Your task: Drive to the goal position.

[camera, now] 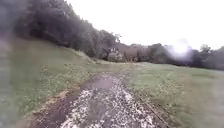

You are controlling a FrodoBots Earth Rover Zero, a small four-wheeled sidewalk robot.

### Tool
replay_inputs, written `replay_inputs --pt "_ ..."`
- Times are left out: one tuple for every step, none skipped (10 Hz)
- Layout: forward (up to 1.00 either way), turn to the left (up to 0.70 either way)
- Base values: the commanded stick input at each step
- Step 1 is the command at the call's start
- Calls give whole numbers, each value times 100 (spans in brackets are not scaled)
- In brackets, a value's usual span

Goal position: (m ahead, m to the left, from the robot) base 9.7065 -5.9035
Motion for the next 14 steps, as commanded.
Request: replay_inputs --pt "70 0" --pt "70 0" --pt "70 0" --pt "70 0" --pt "70 0" --pt "70 0" --pt "70 0" --pt "70 0" --pt "70 0" --pt "70 0" --pt "70 0" --pt "70 0" --pt "70 0" --pt "70 0"
